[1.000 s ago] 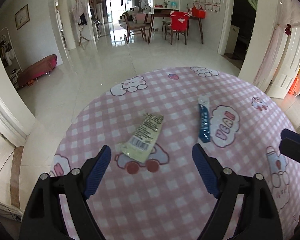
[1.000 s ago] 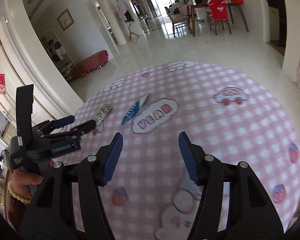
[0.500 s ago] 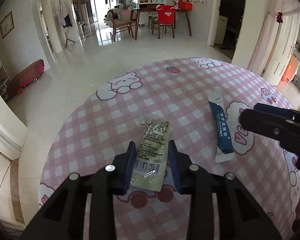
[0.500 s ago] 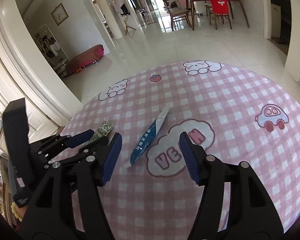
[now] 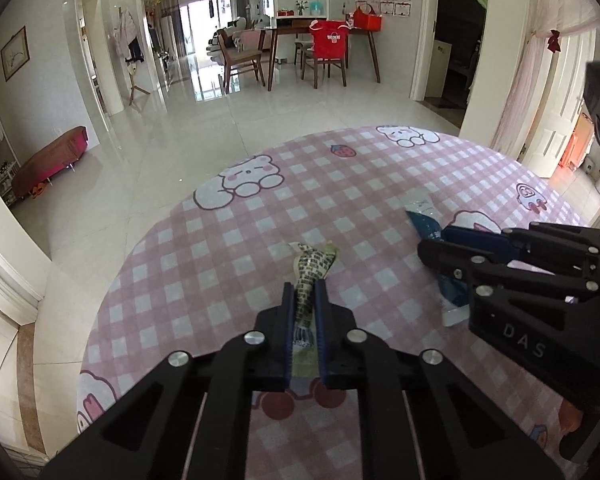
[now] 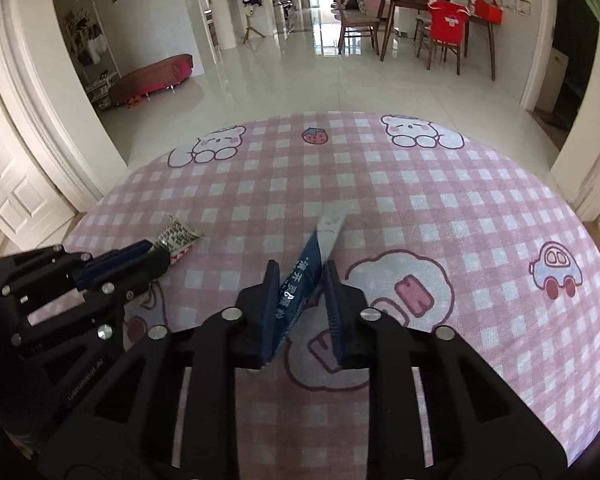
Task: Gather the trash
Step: 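Grasp the white barcode paper tag with the left tool while the right tool grasps the blue-white packet, then carry the tag over the bucket and open the left tool while the right tool carries the packet, then open the right tool over the bucket to drop the blue-white packet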
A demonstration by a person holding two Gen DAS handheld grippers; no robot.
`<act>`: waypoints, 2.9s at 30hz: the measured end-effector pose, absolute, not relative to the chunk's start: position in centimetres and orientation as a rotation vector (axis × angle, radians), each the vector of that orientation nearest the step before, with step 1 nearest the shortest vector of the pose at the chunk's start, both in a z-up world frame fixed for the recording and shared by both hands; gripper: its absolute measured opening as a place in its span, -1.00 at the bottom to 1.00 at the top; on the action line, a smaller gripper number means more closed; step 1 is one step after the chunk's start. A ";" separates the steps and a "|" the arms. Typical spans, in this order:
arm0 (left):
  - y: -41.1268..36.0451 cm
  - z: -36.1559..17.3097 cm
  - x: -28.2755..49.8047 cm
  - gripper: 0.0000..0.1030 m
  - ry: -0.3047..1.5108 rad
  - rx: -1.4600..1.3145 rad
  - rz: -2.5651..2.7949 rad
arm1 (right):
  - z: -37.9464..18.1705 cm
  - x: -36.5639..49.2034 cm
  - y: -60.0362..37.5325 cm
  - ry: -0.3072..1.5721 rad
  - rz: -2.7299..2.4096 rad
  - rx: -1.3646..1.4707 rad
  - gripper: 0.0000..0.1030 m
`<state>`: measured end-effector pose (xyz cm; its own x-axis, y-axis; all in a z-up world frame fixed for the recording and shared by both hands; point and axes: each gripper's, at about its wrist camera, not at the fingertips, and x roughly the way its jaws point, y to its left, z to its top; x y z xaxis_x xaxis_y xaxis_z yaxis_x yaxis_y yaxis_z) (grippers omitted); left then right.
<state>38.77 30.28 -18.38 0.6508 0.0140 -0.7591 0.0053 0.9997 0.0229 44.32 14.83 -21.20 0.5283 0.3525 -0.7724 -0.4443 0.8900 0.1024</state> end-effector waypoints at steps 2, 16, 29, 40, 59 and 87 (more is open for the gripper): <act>30.3 -18.3 38.6 -0.91 0.858 0.015 0.015 | -21.2 44.0 14.3 0.901 0.501 -0.083 -0.73; 24.4 -12.5 34.4 -0.93 0.756 0.018 -0.040 | -16.4 38.5 6.0 0.819 0.564 0.075 -0.78; 7.7 -9.2 31.2 -0.93 0.699 0.119 -0.236 | -12.9 30.9 -11.6 0.685 0.453 0.268 -0.78; -9.9 -12.2 29.6 -0.93 0.746 0.225 -0.466 | -15.1 24.1 -28.1 0.616 0.252 0.408 -0.78; -27.8 -21.3 27.7 -0.55 0.922 0.301 -0.696 | -21.3 16.6 -42.5 0.580 -0.066 0.553 -0.78; -22.9 -17.9 26.8 0.63 0.832 0.295 -0.489 | -21.3 18.6 -42.3 0.580 -0.054 0.508 -0.72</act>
